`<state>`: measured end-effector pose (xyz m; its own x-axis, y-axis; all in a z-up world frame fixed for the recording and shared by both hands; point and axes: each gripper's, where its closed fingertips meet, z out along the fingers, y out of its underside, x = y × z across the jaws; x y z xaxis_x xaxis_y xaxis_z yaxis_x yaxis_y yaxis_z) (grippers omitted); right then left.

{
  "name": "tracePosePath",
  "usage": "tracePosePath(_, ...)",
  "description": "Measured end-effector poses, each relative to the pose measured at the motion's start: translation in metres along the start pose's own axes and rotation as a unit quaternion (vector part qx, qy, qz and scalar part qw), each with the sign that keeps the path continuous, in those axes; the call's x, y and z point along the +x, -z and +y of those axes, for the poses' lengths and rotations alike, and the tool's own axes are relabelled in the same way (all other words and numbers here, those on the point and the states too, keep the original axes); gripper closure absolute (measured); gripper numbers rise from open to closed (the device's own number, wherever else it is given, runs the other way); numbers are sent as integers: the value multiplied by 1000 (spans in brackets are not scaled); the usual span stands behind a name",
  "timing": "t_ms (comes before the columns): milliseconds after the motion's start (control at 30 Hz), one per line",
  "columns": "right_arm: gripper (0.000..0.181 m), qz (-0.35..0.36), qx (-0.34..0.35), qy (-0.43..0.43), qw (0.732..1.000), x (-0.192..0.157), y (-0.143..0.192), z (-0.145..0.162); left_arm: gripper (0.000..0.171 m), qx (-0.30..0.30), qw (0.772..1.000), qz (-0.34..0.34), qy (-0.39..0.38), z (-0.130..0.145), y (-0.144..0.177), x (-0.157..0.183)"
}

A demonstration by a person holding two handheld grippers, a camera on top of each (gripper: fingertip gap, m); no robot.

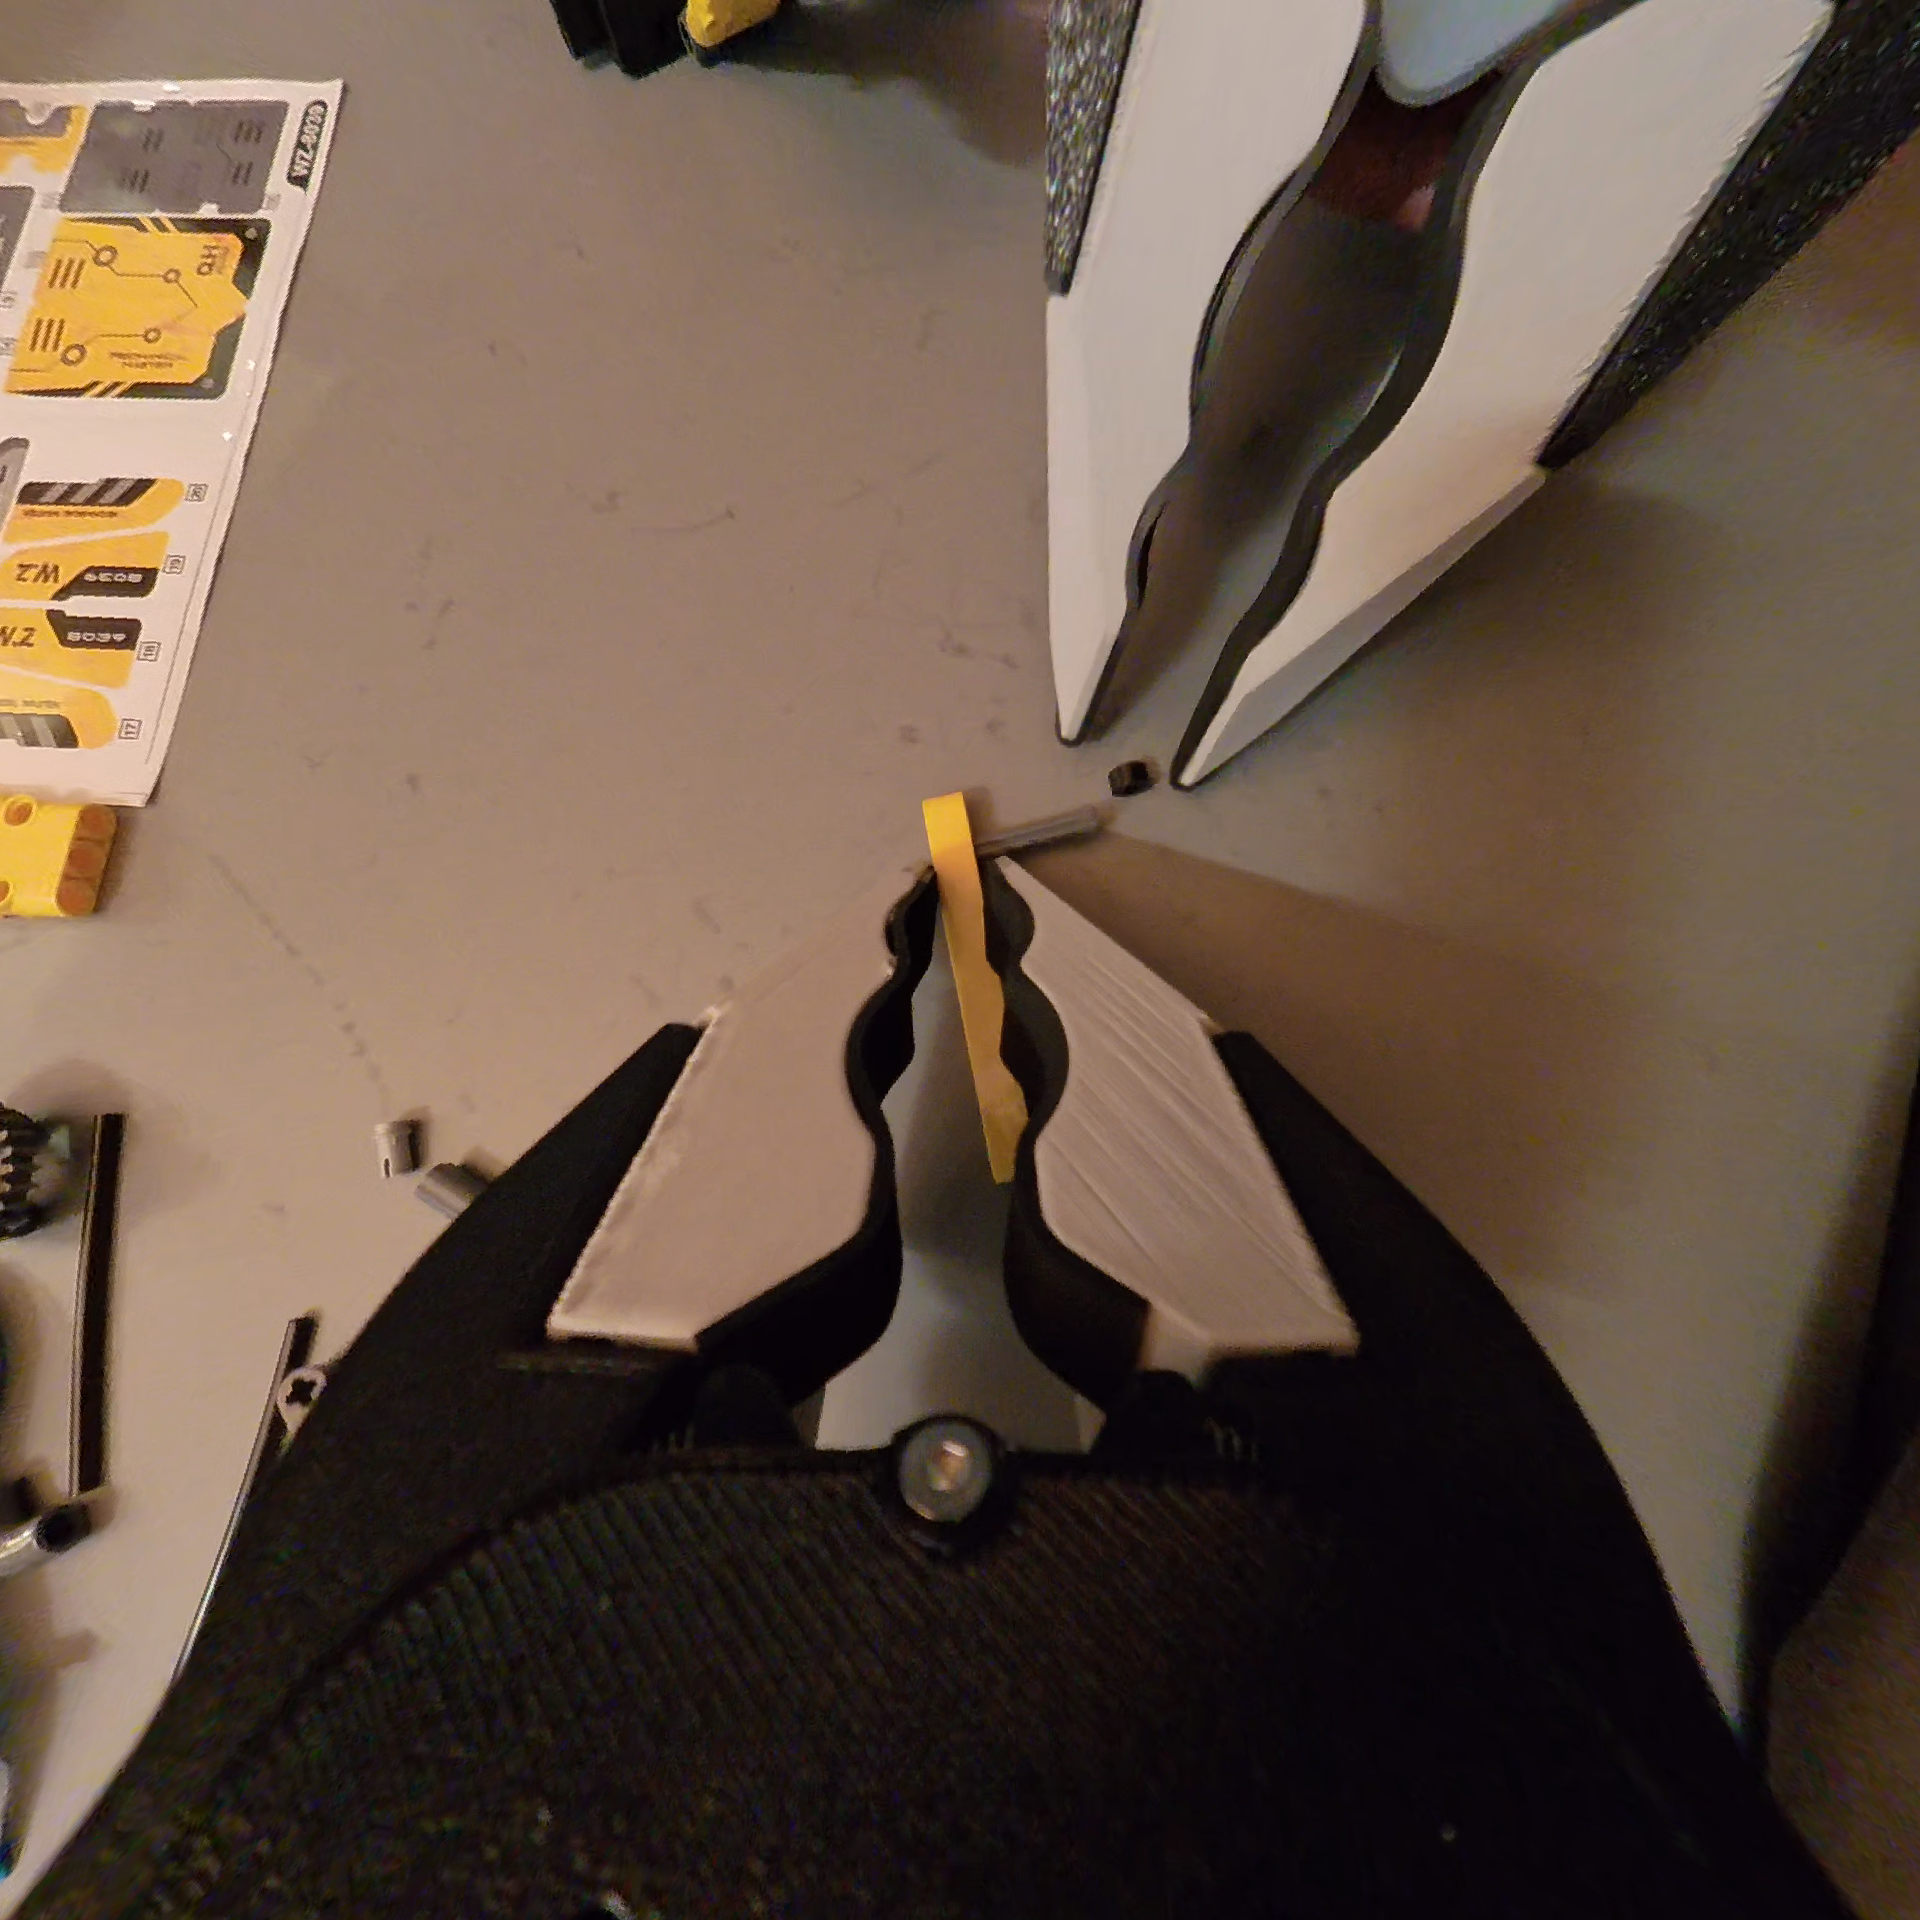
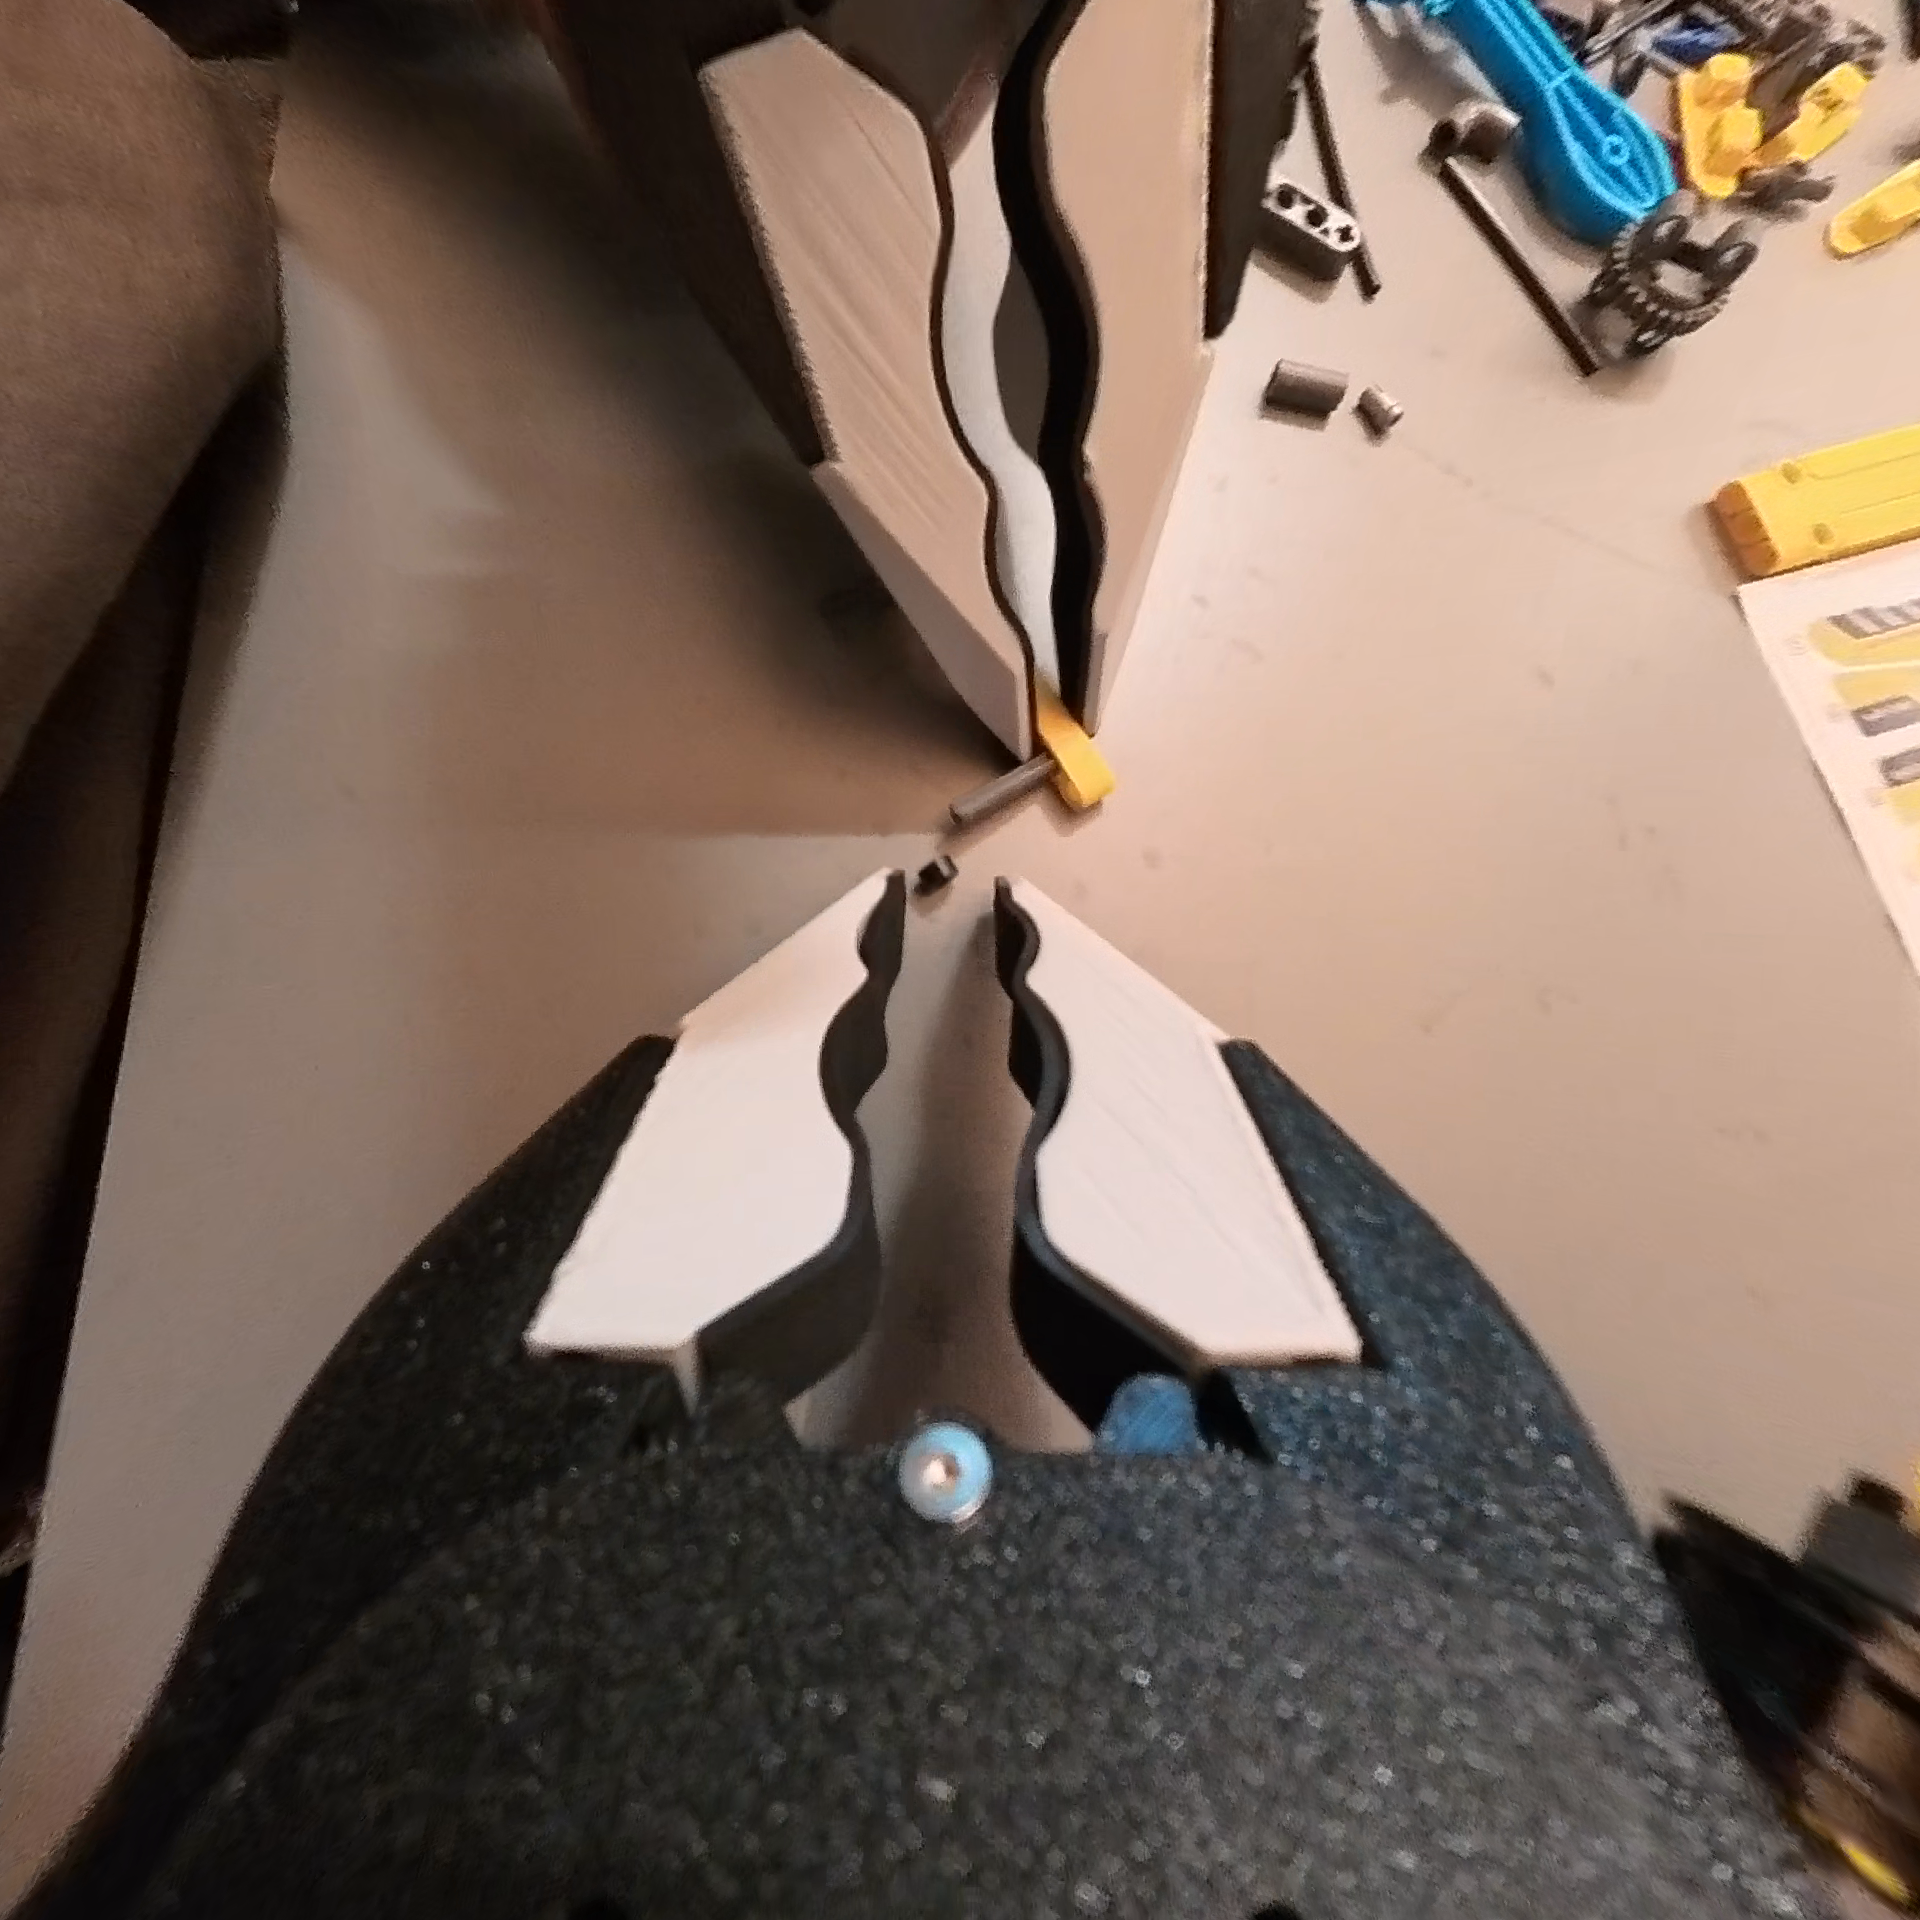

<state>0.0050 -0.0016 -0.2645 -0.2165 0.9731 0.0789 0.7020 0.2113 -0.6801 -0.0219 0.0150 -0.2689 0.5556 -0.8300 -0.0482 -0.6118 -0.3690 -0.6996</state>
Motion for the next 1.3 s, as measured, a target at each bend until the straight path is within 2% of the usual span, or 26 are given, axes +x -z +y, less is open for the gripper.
tracePosePath(200,160,1,30,-18,999,4,2,-8,164,9,999,14,31,1,4,-2)
tracePosePath(267,157,14,53,-29,998,9,7,-16,164,35,997,41,64,-6,10,-1)
tracePosePath(400,153,61,97,-18,993,19,14,-34,164,99,979,101,148,-21,26,-5)
tracePosePath(567,157,109,88,30,990,28,13,-36,164,121,960,164,193,-20,35,-1)
tracePosePath(800,162,77,87,66,991,11,2,-42,164,95,933,265,224,-15,36,20)
tracePosePath(867,170,70,80,74,992,7,-2,-40,164,86,931,272,227,-13,35,22)
tracePosePath(1100,172,51,60,64,995,-1,-10,-33,164,55,928,288,231,-5,31,29)
tracePosePath(1133,173,48,50,56,996,-2,-11,-31,163,51,932,276,231,-4,29,27)
tracePosePath(1233,174,31,24,21,999,-4,-17,-25,145,36,951,216,219,5,24,14)
tracePosePath(1300,174,17,1,-8,1000,-8,-21,-20,143,38,959,184,213,9,25,5)
